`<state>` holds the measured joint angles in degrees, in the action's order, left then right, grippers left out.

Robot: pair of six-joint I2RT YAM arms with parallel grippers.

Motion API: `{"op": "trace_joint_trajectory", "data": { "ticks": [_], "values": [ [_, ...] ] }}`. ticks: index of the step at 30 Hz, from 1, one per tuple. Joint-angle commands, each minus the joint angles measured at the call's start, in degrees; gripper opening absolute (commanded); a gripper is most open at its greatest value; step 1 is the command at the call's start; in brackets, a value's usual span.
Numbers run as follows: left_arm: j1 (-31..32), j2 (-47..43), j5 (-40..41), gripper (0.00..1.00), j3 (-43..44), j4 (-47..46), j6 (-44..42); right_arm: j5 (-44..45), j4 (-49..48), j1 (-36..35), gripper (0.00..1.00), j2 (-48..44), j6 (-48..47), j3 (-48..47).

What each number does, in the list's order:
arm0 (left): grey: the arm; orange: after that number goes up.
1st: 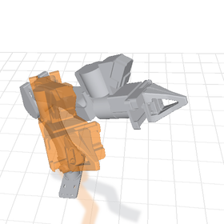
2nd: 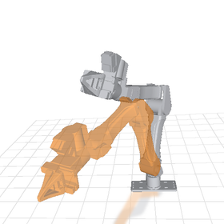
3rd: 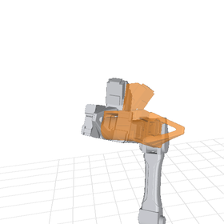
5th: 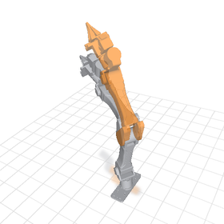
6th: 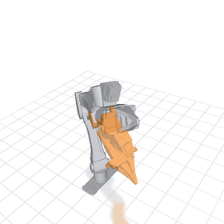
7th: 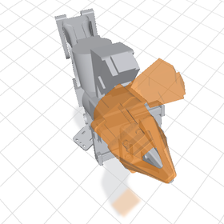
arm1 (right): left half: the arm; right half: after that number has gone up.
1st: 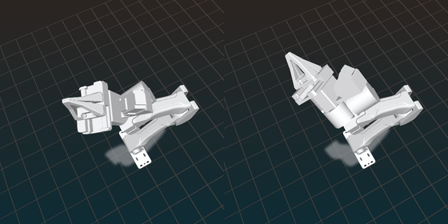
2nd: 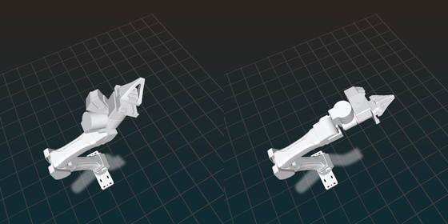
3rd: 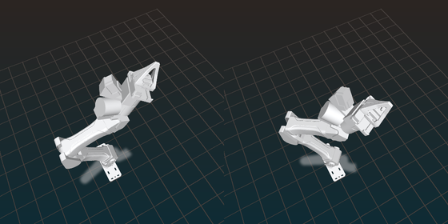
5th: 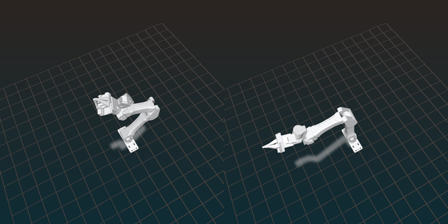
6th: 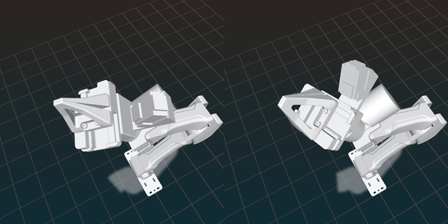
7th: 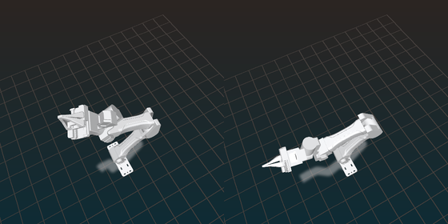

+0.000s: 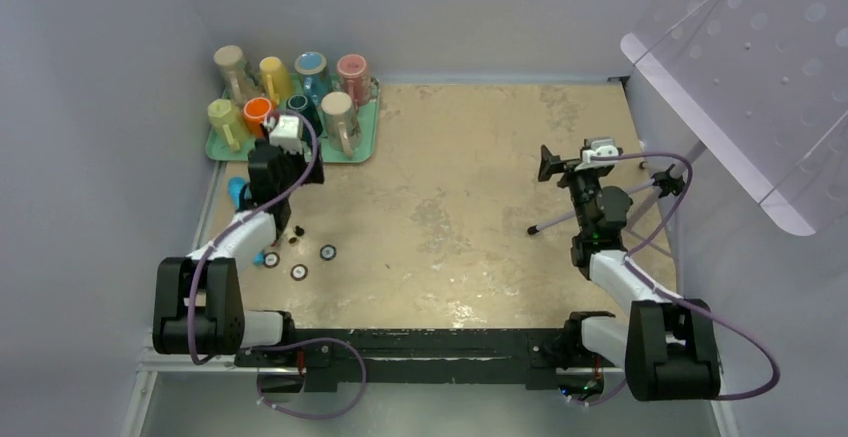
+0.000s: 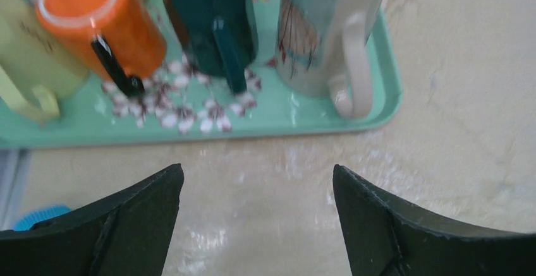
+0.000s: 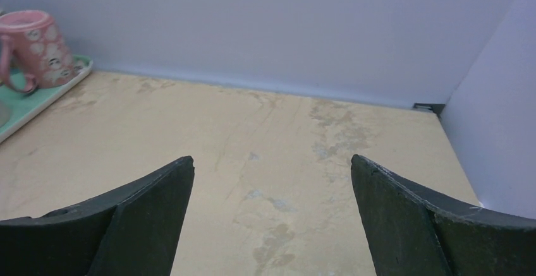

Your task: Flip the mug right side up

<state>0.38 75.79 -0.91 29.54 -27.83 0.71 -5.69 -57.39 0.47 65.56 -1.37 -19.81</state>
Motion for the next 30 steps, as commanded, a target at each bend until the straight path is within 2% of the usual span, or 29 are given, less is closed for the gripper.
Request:
{"op": "trace_joint_trajectory", "data": {
  "ticks": [1,4,6,10,13,17,26,30],
  "values": [
    [-0.3,-0.86,-8.6,0.87,20.85,32.0,-0.44,-0.54,10.37,-5.96,0.98,-5.04,-3.14,-3.4],
    [0.5,0.28,-17.59,0.81,31.0,44.71,0.29,-0.7,16.73,-8.4,0.98,-6.32,-1.8,-6.33],
    [2.43,2.31,-16.71,0.77,36.87,50.02,4.08,0.89,19.56,-9.95,0.98,-6.55,0.47,-8.12],
    [8.62,10.81,-1.91,0.74,47.83,57.91,9.62,9.75,23.93,-13.01,0.98,-6.69,7.67,-11.13],
    [10.73,18.82,8.44,0.7,53.91,61.71,12.55,14.81,28.57,-14.34,0.98,-5.59,12.29,-14.7],
    [12.12,25.92,14.61,0.66,57.58,61.11,12.79,18.31,31.46,-16.32,0.98,-4.36,14.72,-16.32],
    [12.93,37.47,17.33,0.66,64.19,60.65,11.26,18.84,30.24,-18.17,0.98,-2.83,16.99,-15.44],
    [12.95,40.62,14.11,0.65,68.96,61.83,11.43,19.17,31.02,-18.44,0.98,-1.34,17.87,-15.59]
  ]
}}
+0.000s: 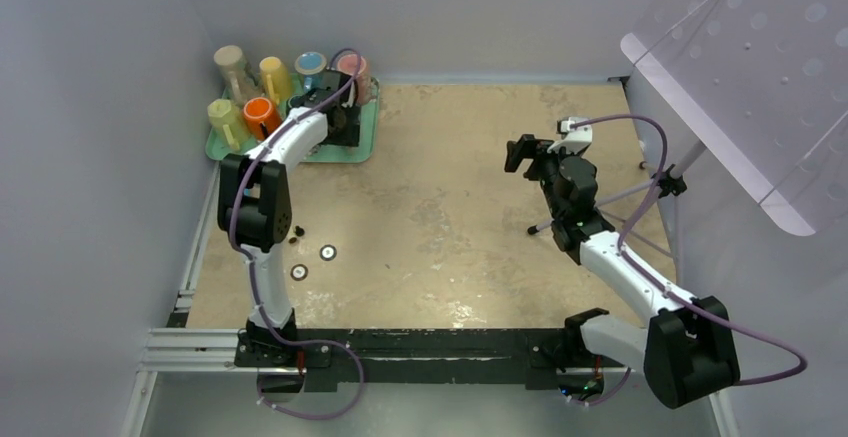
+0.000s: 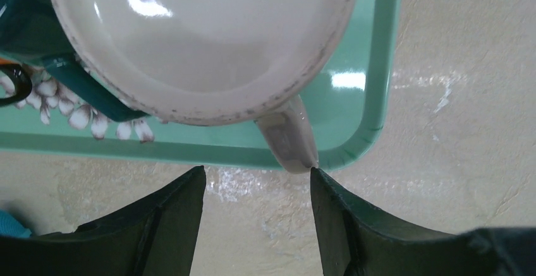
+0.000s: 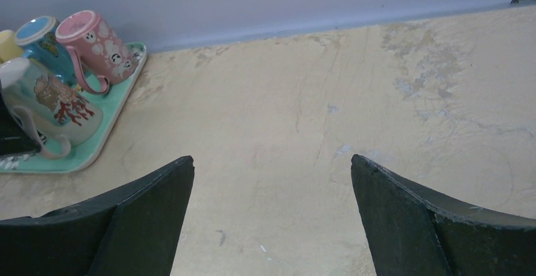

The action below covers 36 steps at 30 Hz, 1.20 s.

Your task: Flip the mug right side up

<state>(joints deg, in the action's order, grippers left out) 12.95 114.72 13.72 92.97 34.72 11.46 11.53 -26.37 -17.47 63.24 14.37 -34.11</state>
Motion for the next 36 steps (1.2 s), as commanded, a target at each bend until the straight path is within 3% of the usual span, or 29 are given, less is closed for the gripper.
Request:
{"op": "trace_joint_trajectory", "data": {
  "ticks": [1,11,14,21,24,27,32,36],
  "values": [
    [0.41,2.36,-1.61,0.65,6.35,-0.35,0.78,1.99,0.51,-0.54,0.98,1.33,2.11,-1.54],
    [0.32,9.57,-3.58,0.66,17.09,5.22,6.54,3.23,1.14,-0.67,0.98,2.35,0.41,-2.19],
    [0.23,12.21,-1.84,0.6,21.16,10.13,9.44,3.4,0.98,-0.71,0.98,1.81,0.1,-2.25],
    [-0.61,12.39,0.04,0.29,20.95,11.6,10.95,2.87,0.44,-0.72,0.98,-0.04,-0.68,-1.81],
    [-1.81,12.54,-1.41,0.0,21.03,11.6,10.91,1.55,1.04,-0.79,0.98,-0.6,-0.47,-2.13],
    [-3.35,10.76,-6.94,0.0,20.54,11.68,10.26,-1.23,5.16,-1.38,0.98,-0.6,-0.48,-5.13],
    [-6.29,2.35,-24.14,0.0,16.25,9.02,12.12,-6.72,10.95,-5.65,0.98,0.39,0.29,-10.66],
    [-6.84,-4.94,-28.82,0.0,11.34,7.77,12.84,-14.93,8.84,-9.0,0.98,3.6,6.74,-13.19]
  ]
}}
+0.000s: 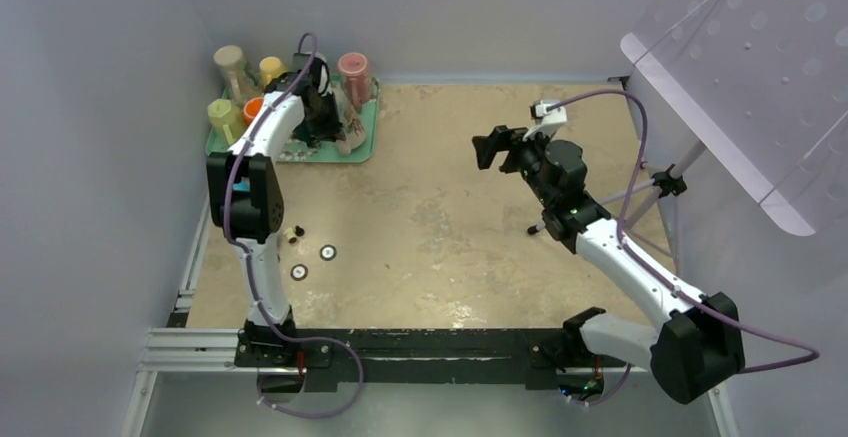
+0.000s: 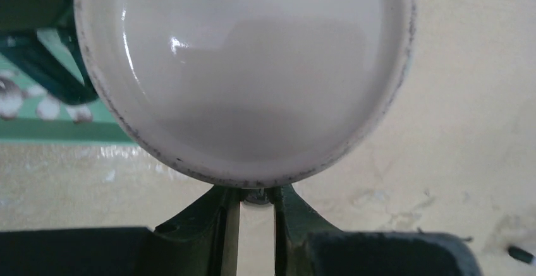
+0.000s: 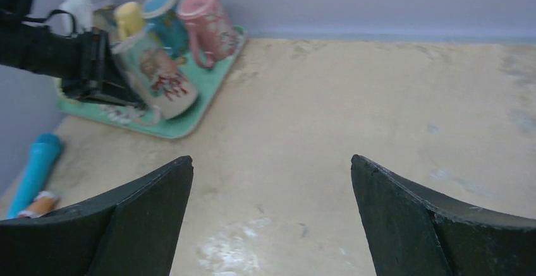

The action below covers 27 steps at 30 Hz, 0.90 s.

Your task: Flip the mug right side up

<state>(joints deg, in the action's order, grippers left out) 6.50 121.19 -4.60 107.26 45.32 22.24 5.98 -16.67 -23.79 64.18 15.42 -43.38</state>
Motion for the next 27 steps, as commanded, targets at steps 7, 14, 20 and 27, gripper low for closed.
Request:
{"op": "trace_joint_trajectory", "data": {
  "ticks": [7,14,20,27],
  "values": [
    [-0.43,-20.43,-18.0,0.0,-13.61,-9.4,5.18,-22.92,-17.78,-7.6,0.98,19.39,25.63,-9.12],
    [-1.08,-25.8,-24.85,0.0,-15.03,-8.73,12.36,-27.03,-27.33,-9.19,0.98,31.6,41.99,-17.39],
    [-1.14,-29.47,-30.68,0.0,-16.57,-10.28,17.66,-27.08,-25.6,-9.7,0.98,35.9,45.58,-21.12],
    [-0.41,-30.76,-32.62,0.0,-15.58,-10.36,19.72,-27.87,-20.54,-9.76,0.98,40.21,47.29,-26.68]
  ]
}}
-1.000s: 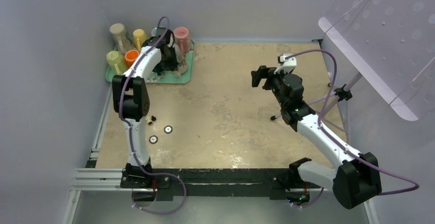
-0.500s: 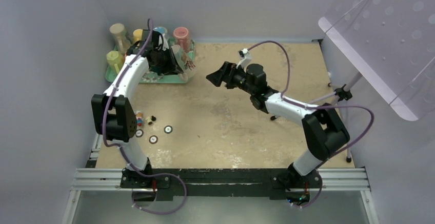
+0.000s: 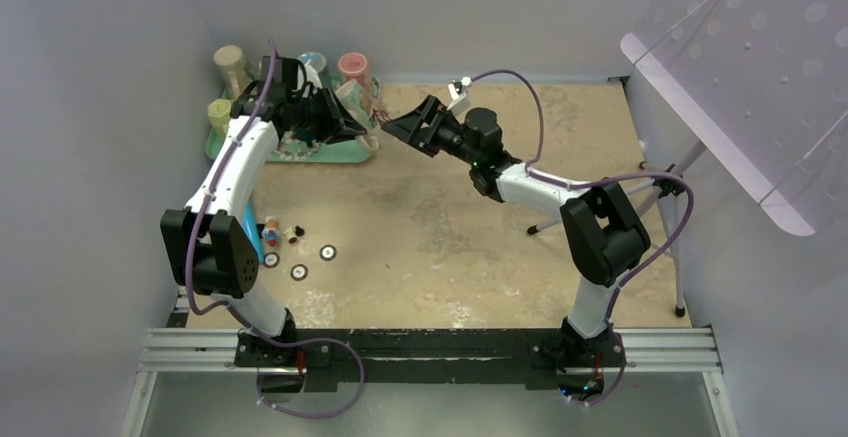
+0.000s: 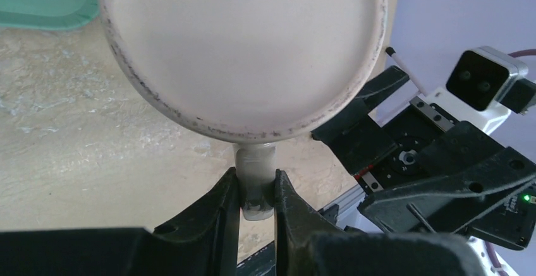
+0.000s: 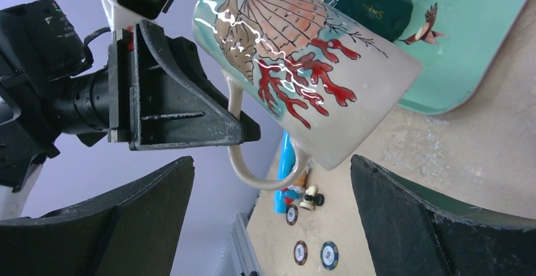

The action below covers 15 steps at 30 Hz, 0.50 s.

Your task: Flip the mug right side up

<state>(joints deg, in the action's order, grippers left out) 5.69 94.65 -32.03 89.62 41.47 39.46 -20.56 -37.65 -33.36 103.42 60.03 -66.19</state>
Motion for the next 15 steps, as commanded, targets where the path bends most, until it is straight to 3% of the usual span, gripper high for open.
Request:
{"op": "trace_joint_trajectory", "data": {
  "ticks": [1,10,15],
  "values": [
    [0.56,-4.37,-5.4,0.0,1.78,-6.55,2.72,-1.61,-0.17,-0.2,0.98,1.52,3.73,-4.21],
    [0.98,-3.95,-4.16,0.0,2.18,-7.86,2.38,-1.44,-0.84,-0.26,0.98,5.43,8.58,-5.22],
    [1.26,0.57,5.55,0.0,1.81,-3.34,-6.77,3.18,5.25,-0.16,0.98,3.52,6.54,-3.57]
  ]
}}
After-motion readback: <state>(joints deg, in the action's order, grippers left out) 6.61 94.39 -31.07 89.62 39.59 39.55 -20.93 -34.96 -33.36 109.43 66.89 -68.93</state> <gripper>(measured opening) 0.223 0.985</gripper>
